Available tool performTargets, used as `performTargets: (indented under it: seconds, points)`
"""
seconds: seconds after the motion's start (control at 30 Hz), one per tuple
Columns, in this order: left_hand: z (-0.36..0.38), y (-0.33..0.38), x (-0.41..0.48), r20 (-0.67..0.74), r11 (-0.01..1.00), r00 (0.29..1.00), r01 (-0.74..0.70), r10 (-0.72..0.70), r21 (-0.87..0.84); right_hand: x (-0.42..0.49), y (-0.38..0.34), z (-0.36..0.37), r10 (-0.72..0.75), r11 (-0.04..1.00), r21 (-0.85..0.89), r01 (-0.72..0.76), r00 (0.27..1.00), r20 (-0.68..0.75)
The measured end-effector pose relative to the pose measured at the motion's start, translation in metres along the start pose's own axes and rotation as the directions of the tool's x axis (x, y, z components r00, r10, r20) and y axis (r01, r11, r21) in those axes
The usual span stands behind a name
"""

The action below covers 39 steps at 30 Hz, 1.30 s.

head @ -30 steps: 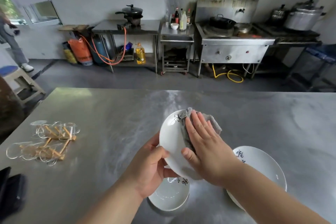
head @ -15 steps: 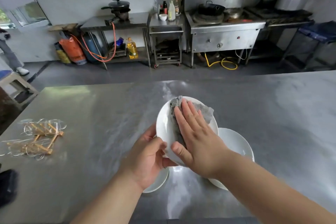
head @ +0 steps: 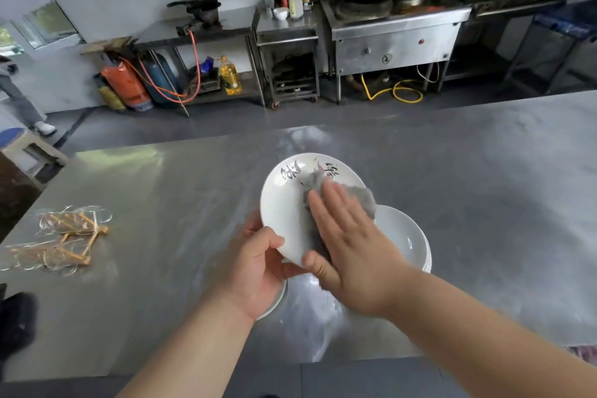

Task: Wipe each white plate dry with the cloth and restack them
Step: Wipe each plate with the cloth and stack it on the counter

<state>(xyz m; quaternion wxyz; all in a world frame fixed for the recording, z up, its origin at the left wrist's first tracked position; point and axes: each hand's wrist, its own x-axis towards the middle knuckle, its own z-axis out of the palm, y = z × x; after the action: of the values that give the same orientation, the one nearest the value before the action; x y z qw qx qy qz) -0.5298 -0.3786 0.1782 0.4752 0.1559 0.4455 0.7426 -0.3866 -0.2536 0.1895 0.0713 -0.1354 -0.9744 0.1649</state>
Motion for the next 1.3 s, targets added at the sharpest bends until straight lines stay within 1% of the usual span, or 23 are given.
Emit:
performTargets:
  seconds: [0.07, 0.1, 0.13, 0.2, 0.3, 0.33, 0.37, 0.4, 0.5, 0.53, 0.57, 0.63, 0.77, 0.8, 0.83, 0.93, 0.97, 1.0, 1.07, 1.13, 1.17, 1.2, 1.3]
  points:
    - [0.004, -0.001, 0.001, -0.04, 1.0, 0.999, -0.01, 0.009, -0.021, -0.012, -0.009, 0.011, -0.141, 0.986, 0.086, 0.14, 0.99, 0.012]
    - [0.004, -0.002, 0.001, -0.052, 0.999, 0.999, -0.014, 0.012, -0.032, -0.017, -0.011, 0.015, -0.18, 0.98, 0.095, 0.177, 0.984, 0.016]
    - [0.004, -0.003, 0.001, -0.061, 0.999, 0.998, -0.011, 0.009, -0.039, -0.019, -0.008, 0.016, -0.187, 0.979, 0.084, 0.185, 0.982, 0.018]
    - [0.004, -0.005, -0.003, -0.065, 0.999, 0.998, 0.008, -0.011, -0.047, -0.017, 0.004, 0.009, -0.134, 0.991, 0.021, 0.133, 0.991, 0.019]
    - [0.005, -0.007, -0.007, -0.073, 0.999, 0.997, 0.01, -0.014, -0.048, -0.007, 0.024, -0.007, 0.057, 0.997, -0.054, -0.055, 0.998, 0.041]
    - [0.007, -0.007, -0.007, -0.071, 0.999, 0.997, 0.006, -0.009, -0.048, -0.006, 0.026, -0.009, 0.103, 0.992, -0.077, -0.098, 0.993, 0.056]
    - [0.01, -0.006, -0.007, -0.076, 0.999, 0.997, 0.0, -0.004, -0.043, -0.006, 0.023, -0.009, 0.113, 0.991, -0.085, -0.108, 0.992, 0.06]
    - [0.013, -0.005, -0.006, -0.098, 0.999, 0.995, -0.003, -0.001, -0.034, -0.009, 0.016, -0.006, 0.081, 0.995, -0.068, -0.078, 0.996, 0.046]
    - [0.019, -0.007, -0.002, -0.125, 0.999, 0.992, -0.009, 0.005, -0.031, -0.03, -0.006, 0.012, -0.123, 0.992, 0.035, 0.122, 0.992, 0.029]
    - [0.019, -0.008, -0.002, -0.128, 1.0, 0.992, -0.009, 0.005, -0.025, -0.034, -0.008, 0.016, -0.153, 0.987, 0.048, 0.151, 0.988, 0.038]
    - [0.018, -0.01, -0.003, -0.135, 1.0, 0.991, -0.004, 0.001, -0.025, -0.036, -0.004, 0.017, -0.145, 0.988, 0.052, 0.142, 0.988, 0.049]
    - [0.017, -0.013, -0.006, -0.13, 0.999, 0.991, 0.016, -0.021, -0.036, -0.029, 0.009, 0.007, -0.056, 0.998, 0.035, 0.054, 0.996, 0.062]
    - [0.022, -0.016, -0.006, -0.119, 1.0, 0.993, 0.003, -0.006, -0.021, -0.009, 0.027, -0.012, 0.168, 0.983, -0.085, -0.164, 0.985, 0.045]
    - [0.025, -0.016, -0.003, -0.133, 1.0, 0.991, -0.01, 0.007, -0.029, -0.01, 0.024, -0.011, 0.178, 0.982, -0.075, -0.175, 0.983, 0.037]
    - [0.027, -0.015, 0.0, -0.158, 0.999, 0.987, -0.025, 0.02, -0.032, -0.014, 0.017, -0.007, 0.151, 0.988, -0.05, -0.15, 0.988, 0.033]
    - [0.033, -0.015, 0.006, -0.222, 0.998, 0.974, -0.052, 0.044, -0.031, -0.036, -0.007, 0.01, 0.011, 0.998, 0.062, -0.015, 0.998, 0.068]
    - [0.034, -0.016, 0.006, -0.224, 0.997, 0.973, -0.06, 0.05, -0.038, -0.04, -0.008, 0.011, 0.008, 0.998, 0.059, -0.013, 0.997, 0.074]
    - [0.035, -0.017, 0.005, -0.224, 0.997, 0.973, -0.065, 0.053, -0.044, -0.04, -0.006, 0.01, 0.04, 0.998, 0.036, -0.043, 0.996, 0.078]
    - [0.036, -0.021, 0.004, -0.242, 0.996, 0.968, -0.074, 0.06, -0.05, -0.029, 0.006, -0.001, 0.172, 0.985, -0.015, -0.171, 0.981, 0.094]
    - [0.039, -0.021, 0.006, -0.258, 0.995, 0.964, -0.084, 0.066, -0.059, -0.018, 0.015, -0.013, 0.279, 0.96, -0.007, -0.28, 0.954, 0.11]
    - [0.04, -0.02, 0.008, -0.259, 0.994, 0.963, -0.088, 0.069, -0.061, -0.016, 0.014, -0.014, 0.275, 0.961, 0.007, -0.277, 0.956, 0.103]
    - [0.042, -0.018, 0.011, -0.269, 0.995, 0.961, -0.086, 0.069, -0.052, -0.018, 0.01, -0.013, 0.231, 0.972, 0.028, -0.234, 0.969, 0.083]
    - [0.044, -0.016, 0.015, -0.3, 0.998, 0.952, -0.065, 0.056, -0.021, -0.034, -0.006, 0.0, 0.046, 0.991, 0.12, -0.055, 0.996, 0.079]
